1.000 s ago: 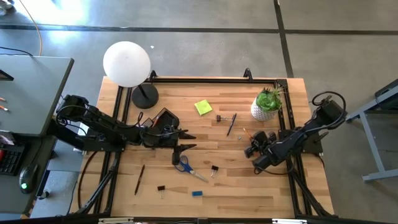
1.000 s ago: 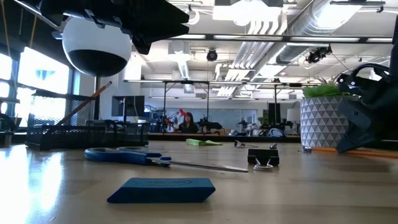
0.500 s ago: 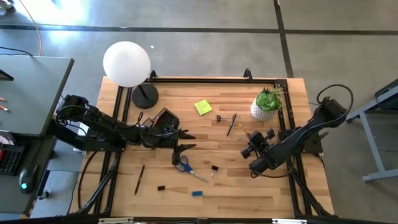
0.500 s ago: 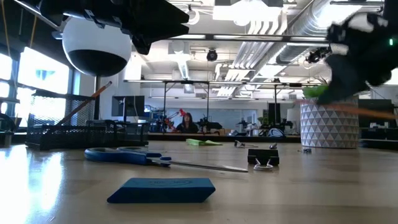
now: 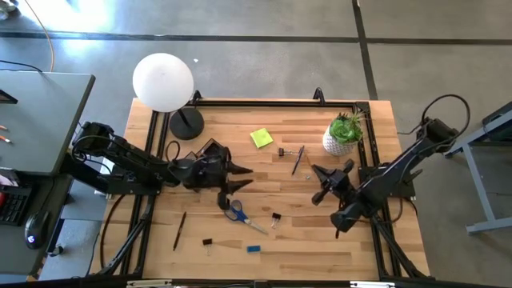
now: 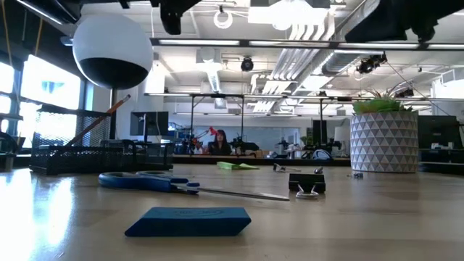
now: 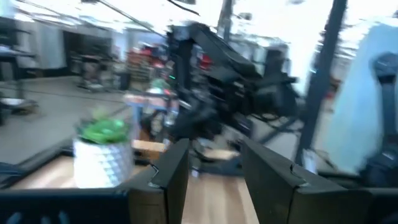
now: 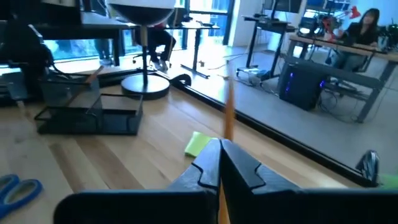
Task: Pick and place office supplies into organizer
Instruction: Put the orange pencil into the black mesh desk organizer
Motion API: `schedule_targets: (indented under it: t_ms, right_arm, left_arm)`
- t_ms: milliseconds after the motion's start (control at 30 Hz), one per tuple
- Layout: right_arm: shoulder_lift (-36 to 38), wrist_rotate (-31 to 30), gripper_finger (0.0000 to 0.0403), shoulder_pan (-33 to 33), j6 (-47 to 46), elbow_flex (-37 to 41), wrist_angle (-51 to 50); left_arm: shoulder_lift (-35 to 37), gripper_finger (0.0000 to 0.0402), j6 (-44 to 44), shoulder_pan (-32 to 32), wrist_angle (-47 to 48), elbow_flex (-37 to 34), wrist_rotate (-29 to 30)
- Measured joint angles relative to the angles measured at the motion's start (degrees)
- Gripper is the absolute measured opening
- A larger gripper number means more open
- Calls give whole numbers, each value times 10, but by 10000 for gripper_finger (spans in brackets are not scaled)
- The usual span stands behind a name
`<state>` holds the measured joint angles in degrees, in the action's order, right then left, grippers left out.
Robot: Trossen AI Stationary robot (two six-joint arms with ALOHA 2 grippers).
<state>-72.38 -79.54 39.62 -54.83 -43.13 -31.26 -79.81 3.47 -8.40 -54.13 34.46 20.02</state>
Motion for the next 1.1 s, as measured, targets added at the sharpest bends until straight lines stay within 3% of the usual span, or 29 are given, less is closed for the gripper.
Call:
schedule_targets:
  t_ms: [200,367,567,767,900,1100]
  right_arm:
    - [3,63,2,-28,267,1,220]
    - [14,151,1,-68,333,1,261]
    - [5,270,21,-154,209,1,151]
    - [-29,288,79,-223,39,1,-3]
    - [-62,290,116,-274,6,1,-1]
    - [-137,375,144,-341,-44,1,2]
  left_arm:
    - [0,136,44,36,8,1,-17]
    - [0,136,57,43,25,1,-44]
    - [0,136,48,43,39,1,-46]
    - [0,136,45,43,52,1,-46]
    - [0,136,43,43,52,1,-46]
    - [0,136,43,43,59,1,-54]
